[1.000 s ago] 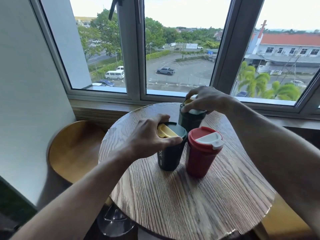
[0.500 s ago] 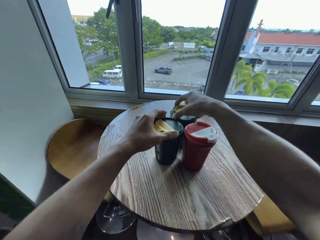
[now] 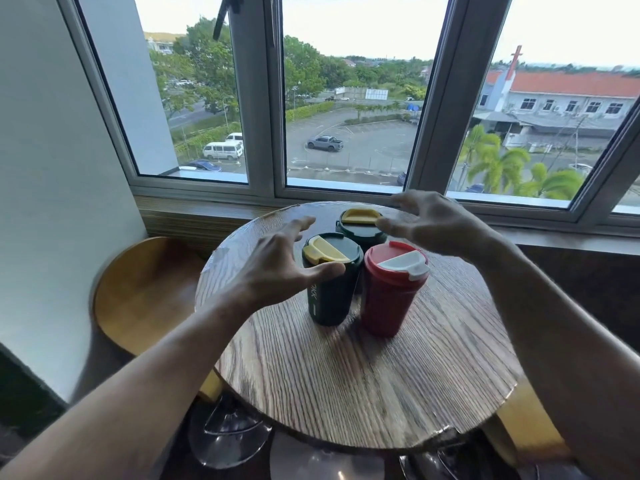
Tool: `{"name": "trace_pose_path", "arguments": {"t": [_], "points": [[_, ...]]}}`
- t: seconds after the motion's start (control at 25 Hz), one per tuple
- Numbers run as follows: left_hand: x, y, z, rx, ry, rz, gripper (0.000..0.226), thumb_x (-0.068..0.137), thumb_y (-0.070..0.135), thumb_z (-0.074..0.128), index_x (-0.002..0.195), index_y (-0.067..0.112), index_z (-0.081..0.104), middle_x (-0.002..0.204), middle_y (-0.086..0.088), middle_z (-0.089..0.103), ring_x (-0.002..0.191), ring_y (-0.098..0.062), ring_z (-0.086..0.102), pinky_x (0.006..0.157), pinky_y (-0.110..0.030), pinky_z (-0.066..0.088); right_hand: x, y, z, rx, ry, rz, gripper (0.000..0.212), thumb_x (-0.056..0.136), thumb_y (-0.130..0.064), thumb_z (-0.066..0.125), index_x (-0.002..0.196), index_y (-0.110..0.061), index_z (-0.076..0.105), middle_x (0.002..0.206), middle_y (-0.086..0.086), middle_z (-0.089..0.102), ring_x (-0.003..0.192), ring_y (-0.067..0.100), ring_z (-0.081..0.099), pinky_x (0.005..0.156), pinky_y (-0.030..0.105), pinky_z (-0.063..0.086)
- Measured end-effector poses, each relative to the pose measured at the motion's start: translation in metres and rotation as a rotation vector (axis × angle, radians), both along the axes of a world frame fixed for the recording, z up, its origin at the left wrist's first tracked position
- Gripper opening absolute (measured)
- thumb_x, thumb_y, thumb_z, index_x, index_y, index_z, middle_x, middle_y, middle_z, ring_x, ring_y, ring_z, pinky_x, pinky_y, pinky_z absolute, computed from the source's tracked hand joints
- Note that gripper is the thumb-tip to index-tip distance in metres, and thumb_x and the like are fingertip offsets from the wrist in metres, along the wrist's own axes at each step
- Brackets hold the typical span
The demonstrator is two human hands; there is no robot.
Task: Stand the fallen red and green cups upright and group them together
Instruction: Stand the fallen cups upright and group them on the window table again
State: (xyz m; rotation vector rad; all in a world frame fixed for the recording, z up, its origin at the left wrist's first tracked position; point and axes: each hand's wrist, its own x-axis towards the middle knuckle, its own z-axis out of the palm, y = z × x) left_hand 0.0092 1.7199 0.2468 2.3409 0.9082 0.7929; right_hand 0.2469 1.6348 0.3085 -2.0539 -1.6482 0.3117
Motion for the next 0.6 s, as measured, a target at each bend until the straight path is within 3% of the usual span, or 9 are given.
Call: {"name": "trace_pose_path", "arguments": {"t": [0.12, 0.2, 0.28, 0.44, 0.52, 0.6], "points": [[-0.006, 0.0, 0.001, -0.069, 0.044, -0.031, 0.116, 0.052, 0.075, 0.072, 0.146, 0.02, 0.032, 0.145, -0.003, 0.047, 0.122, -0.014, 0.054, 0.101, -0.038, 0.046, -0.006, -0.045, -0.009, -0.133, 0.004, 0.012, 0.098, 0.064, -0.073, 0.065, 0.144, -0.023, 0.038, 0.142, -0.002, 0.05, 0.117, 0.015, 0.055, 0.102, 0.037, 0.042], [-0.005, -0.003, -0.001, -0.087, 0.065, -0.042, 0.116, 0.052, 0.07, 0.075, 0.146, 0.018, 0.031, 0.143, -0.004, 0.049, 0.117, -0.009, 0.054, 0.099, -0.029, 0.045, -0.013, -0.063, -0.019, -0.145, 0.055, 0.049, 0.106, 0.061, -0.07, 0.07, 0.147, -0.019, 0.034, 0.136, -0.008, 0.052, 0.106, 0.005, 0.058, 0.092, 0.02, 0.043], [-0.003, -0.006, -0.003, -0.081, 0.065, -0.034, 0.117, 0.05, 0.069, 0.075, 0.146, 0.017, 0.033, 0.139, -0.005, 0.054, 0.115, -0.01, 0.055, 0.096, -0.026, 0.044, -0.017, -0.066, -0.029, -0.092, 0.064, 0.03, 0.102, 0.063, -0.06, 0.076, 0.146, -0.018, 0.034, 0.128, -0.009, 0.056, 0.1, -0.001, 0.054, 0.082, 0.012, 0.037], [0.002, -0.007, -0.005, -0.081, 0.0, 0.01, 0.109, 0.052, 0.063, 0.08, 0.142, 0.016, 0.041, 0.13, -0.006, 0.061, 0.113, -0.015, 0.06, 0.094, -0.025, 0.047, -0.012, -0.055, -0.045, 0.018, 0.125, 0.0, 0.102, 0.059, -0.053, 0.084, 0.144, -0.019, 0.039, 0.129, -0.003, 0.06, 0.114, 0.009, 0.056, 0.093, 0.015, 0.04], [0.002, -0.008, -0.006, -0.094, -0.03, 0.021, 0.098, 0.055, 0.054, 0.084, 0.137, 0.017, 0.046, 0.124, -0.003, 0.064, 0.103, -0.011, 0.062, 0.083, -0.014, 0.048, -0.009, -0.055, -0.042, 0.02, 0.178, 0.002, 0.089, 0.062, -0.04, 0.087, 0.137, -0.017, 0.047, 0.113, -0.006, 0.063, 0.096, 0.002, 0.061, 0.075, 0.001, 0.04], [0.003, -0.009, -0.007, -0.092, -0.047, 0.027, 0.091, 0.057, 0.049, 0.086, 0.134, 0.02, 0.049, 0.118, 0.002, 0.066, 0.096, -0.007, 0.062, 0.072, -0.001, 0.043, -0.005, -0.054, -0.037, 0.009, 0.246, 0.036, 0.086, 0.065, -0.023, 0.088, 0.138, -0.01, 0.046, 0.107, -0.003, 0.062, 0.085, -0.008, 0.057, 0.065, -0.002, 0.038]]}}
